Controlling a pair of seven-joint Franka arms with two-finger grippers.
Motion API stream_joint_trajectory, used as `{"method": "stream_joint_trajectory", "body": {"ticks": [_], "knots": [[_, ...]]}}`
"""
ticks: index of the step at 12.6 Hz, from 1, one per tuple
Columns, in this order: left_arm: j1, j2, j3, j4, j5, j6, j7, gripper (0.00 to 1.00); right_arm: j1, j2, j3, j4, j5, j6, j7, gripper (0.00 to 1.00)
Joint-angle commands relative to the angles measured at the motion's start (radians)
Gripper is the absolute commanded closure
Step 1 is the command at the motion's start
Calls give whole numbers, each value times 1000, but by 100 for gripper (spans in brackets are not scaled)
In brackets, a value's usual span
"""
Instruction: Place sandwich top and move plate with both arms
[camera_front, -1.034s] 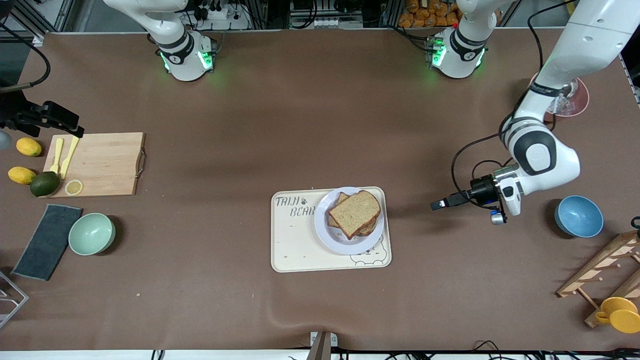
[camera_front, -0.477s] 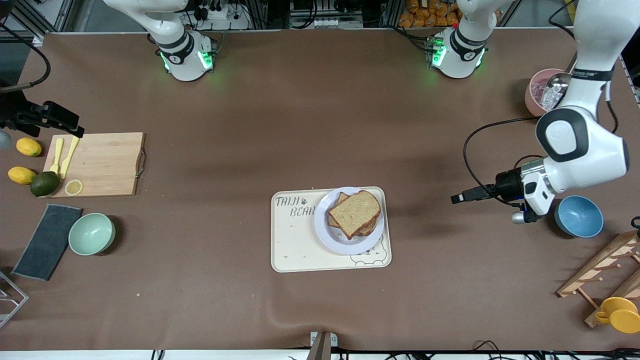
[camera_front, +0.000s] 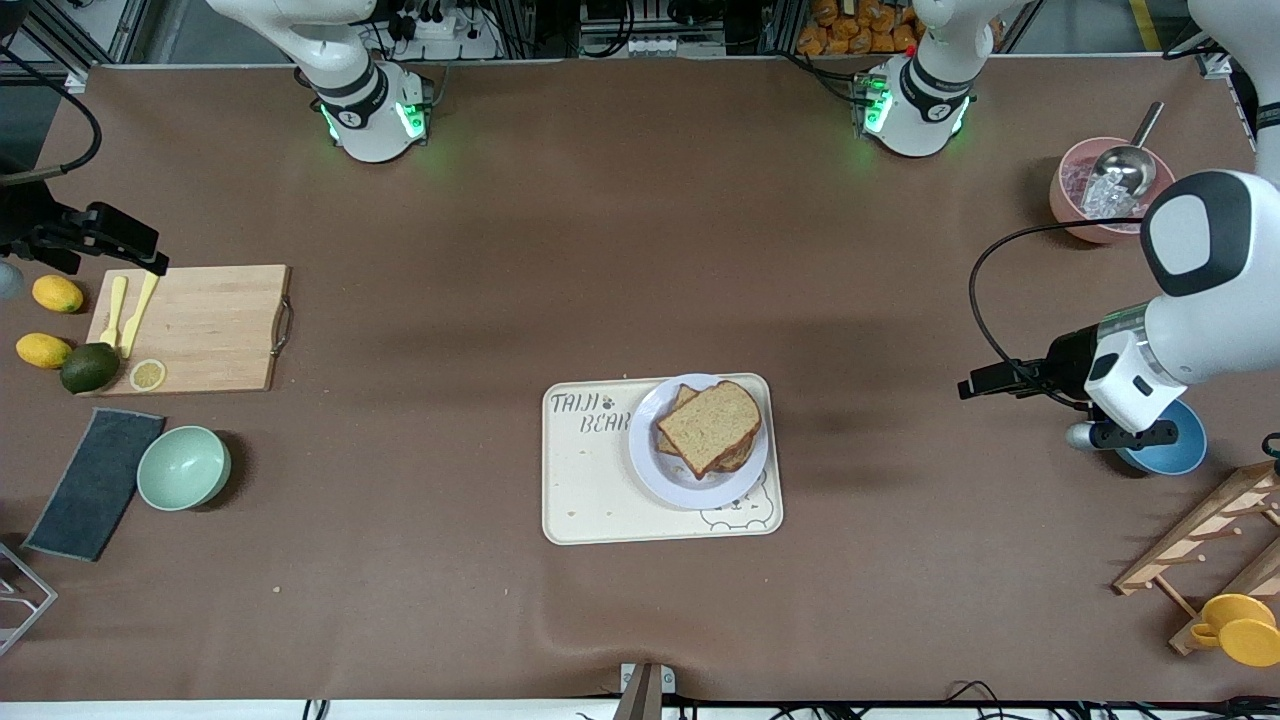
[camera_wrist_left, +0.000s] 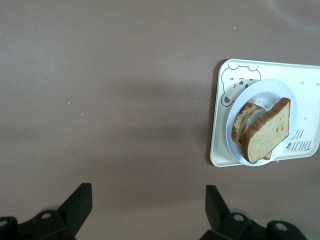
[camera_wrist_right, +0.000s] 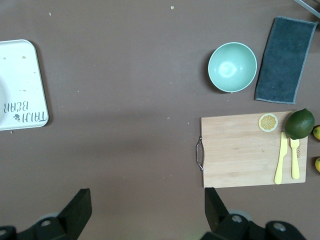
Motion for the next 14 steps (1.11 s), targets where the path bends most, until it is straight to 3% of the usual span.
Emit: {"method": "stream_joint_trajectory", "body": {"ticks": [1, 3, 5, 14], "knots": [[-35, -1, 2, 158, 160, -158, -25, 0, 4, -7, 1, -8, -12, 6, 17, 0], [-38, -9, -2, 229, 242, -244, -23, 0, 6, -7, 1, -8, -12, 6, 17, 0], [-28, -47, -2, 234, 279, -257, -9, 0, 6, -7, 1, -8, -12, 7, 17, 0], [-18, -148, 27, 287, 267, -373, -9, 0, 6, -7, 1, -9, -12, 9, 17, 0]]}}
